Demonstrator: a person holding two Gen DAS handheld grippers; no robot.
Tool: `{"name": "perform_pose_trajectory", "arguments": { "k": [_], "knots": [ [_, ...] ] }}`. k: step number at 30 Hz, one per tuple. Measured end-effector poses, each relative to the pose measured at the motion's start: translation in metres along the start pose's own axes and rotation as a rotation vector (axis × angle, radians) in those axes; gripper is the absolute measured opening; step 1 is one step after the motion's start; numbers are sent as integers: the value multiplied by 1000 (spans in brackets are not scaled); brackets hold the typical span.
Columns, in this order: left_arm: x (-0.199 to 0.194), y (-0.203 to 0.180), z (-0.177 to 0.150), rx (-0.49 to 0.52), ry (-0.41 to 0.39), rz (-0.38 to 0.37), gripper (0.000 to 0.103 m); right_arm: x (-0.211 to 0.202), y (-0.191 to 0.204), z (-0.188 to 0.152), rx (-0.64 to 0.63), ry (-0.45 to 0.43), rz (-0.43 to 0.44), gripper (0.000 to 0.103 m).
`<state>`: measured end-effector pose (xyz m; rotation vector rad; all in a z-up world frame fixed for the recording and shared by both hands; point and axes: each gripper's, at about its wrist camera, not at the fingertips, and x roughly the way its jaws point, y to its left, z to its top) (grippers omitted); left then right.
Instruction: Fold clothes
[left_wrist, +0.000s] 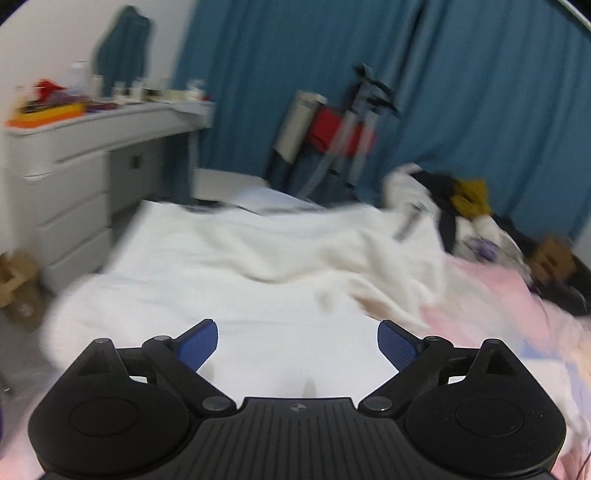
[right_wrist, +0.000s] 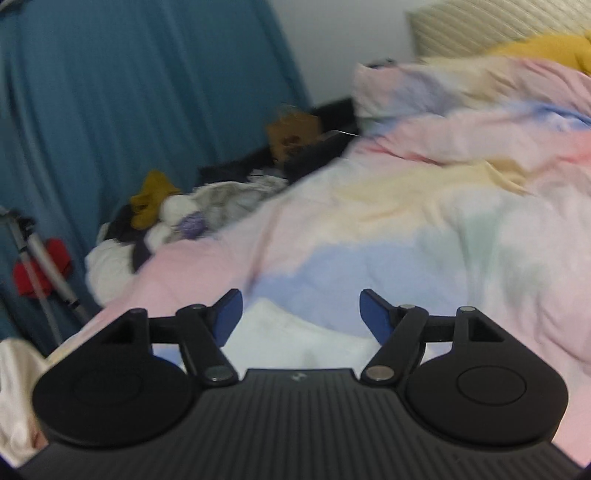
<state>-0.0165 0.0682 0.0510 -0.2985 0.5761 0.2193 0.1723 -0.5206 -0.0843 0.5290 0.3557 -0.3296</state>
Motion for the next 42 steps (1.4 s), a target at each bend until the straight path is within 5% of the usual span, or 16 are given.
{"name": "perform_pose_trajectory", "arguments": {
  "k": [5,13,19,25,26,28,29,35,42],
  "knots": [
    [73,-48,-13,87,18,-44,94,-1,33,-10,-63,52,192,73],
    [173,-36,-40,117,19,-108,93,31,125,-56,-101,311,572,73],
    [215,-15,-41,35,13,-177,93,101,249,-96,-199,446,702,73],
    [228,-1,-39,3,-56,-266,93,165,352,-125,-231,467,729,72],
    [231,1,-38,-3,-63,-281,92,171,362,-128,-242,454,719,70],
    [231,5,-36,-23,-59,-296,91,175,377,-133,-262,425,661,43],
    [233,8,-35,-35,-57,-304,90,173,380,-134,-271,415,638,10],
    [219,18,-26,-100,-93,-321,90,103,376,-110,-264,177,621,6],
    [179,24,-11,-128,-182,-335,90,-19,370,-65,-264,-266,565,6]
  ]
}}
